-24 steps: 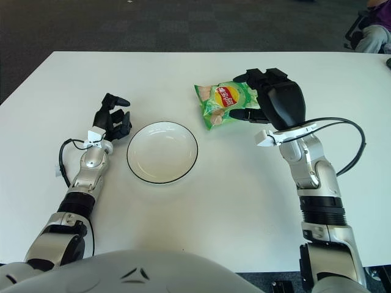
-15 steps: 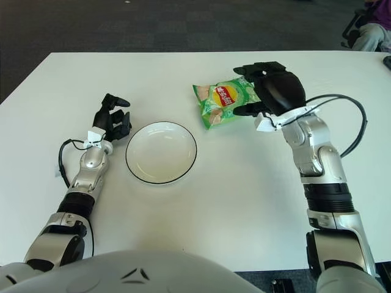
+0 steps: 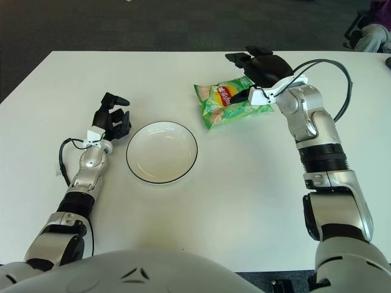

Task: Put the snack into the plate.

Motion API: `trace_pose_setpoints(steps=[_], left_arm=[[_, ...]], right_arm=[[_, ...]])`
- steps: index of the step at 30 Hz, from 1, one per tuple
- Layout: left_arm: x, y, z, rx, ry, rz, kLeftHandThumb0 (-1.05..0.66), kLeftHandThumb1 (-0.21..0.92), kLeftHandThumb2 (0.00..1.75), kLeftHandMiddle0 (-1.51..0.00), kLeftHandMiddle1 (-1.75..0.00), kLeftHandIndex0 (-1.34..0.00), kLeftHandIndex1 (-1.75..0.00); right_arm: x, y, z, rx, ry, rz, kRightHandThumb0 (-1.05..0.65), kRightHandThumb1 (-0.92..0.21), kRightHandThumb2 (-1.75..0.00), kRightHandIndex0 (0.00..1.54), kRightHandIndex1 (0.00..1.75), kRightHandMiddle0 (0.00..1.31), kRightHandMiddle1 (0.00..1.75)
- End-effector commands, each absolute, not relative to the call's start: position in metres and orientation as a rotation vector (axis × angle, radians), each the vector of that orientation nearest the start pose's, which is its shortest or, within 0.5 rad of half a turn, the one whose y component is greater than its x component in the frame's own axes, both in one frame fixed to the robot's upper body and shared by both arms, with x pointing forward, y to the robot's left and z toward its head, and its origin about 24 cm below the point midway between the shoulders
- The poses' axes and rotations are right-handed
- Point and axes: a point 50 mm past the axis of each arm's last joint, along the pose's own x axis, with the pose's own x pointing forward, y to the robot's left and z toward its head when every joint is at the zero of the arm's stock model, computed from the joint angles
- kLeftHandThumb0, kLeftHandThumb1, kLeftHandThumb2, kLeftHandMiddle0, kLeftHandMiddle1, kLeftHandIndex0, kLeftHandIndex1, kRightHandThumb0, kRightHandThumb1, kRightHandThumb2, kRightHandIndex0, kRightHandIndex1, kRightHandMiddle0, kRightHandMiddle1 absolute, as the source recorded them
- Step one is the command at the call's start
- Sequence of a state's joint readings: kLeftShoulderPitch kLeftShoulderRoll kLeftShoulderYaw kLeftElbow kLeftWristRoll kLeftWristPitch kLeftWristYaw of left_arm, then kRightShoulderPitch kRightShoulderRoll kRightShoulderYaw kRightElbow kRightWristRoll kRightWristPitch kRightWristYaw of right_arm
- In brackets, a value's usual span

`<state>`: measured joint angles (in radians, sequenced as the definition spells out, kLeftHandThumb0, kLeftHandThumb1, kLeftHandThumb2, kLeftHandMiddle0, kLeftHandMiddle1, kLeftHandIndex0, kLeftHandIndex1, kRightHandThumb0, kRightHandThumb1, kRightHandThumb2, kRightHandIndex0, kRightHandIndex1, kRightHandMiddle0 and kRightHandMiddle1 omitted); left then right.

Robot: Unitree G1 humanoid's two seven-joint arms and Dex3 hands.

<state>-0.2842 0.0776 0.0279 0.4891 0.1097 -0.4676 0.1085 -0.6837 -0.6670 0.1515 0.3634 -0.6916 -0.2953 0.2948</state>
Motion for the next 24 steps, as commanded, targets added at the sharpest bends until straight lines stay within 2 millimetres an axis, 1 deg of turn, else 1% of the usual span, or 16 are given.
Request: trace_pose_setpoints(steps=[1,8,14,17,20,24], left_arm=[[0.294,0.157,0.042,0.177,-0.245,0.044,-0.38,0.69,0.83,-0.88,-1.75,-0.35,-1.75],[0.292,0.156,0.043,0.181,-0.249,0.044,-0.38,0.69,0.83,-0.87,-1.75,-0.35,-1.75],[0.292,0.155,0.043,0.182,-0.253,0.045,-0.38,0.69,0.83,-0.87,-1.75,-0.35,-1.75],[0.291,0.154,0.044,0.183,-0.256,0.045,-0.38,0.69,0.83,-0.87,-1.75,-0.35,-1.75],[0.29,0.154,0.044,0.183,-0.258,0.046,-0.38,0.69,0.83,-0.87,-1.75,-0.35,-1.75],[0.29,0.154,0.044,0.183,-0.26,0.048,-0.38,0.69,0.83,-0.86,-1.75,-0.35,-1.75]], right_arm=[[0.363,-0.2,0.196,-1.431,-0.285,0.346,-0.74,-0.89,-0.01,0.0,0.0,0.12,0.0],[0.383,-0.196,0.19,-1.396,-0.224,0.437,-0.79,-0.9,-0.01,0.0,0.0,0.1,0.0],[0.389,-0.194,0.182,-1.329,-0.175,0.515,-0.81,-0.9,-0.01,0.0,0.0,0.1,0.0],[0.39,-0.196,0.168,-1.274,-0.135,0.55,-0.81,-0.9,-0.01,0.0,0.0,0.1,0.0],[0.392,-0.199,0.153,-1.231,-0.053,0.566,-0.81,-0.9,0.0,0.0,0.0,0.1,0.0],[0.394,-0.201,0.141,-1.222,0.015,0.547,-0.81,-0.9,0.0,0.0,0.0,0.11,0.0]])
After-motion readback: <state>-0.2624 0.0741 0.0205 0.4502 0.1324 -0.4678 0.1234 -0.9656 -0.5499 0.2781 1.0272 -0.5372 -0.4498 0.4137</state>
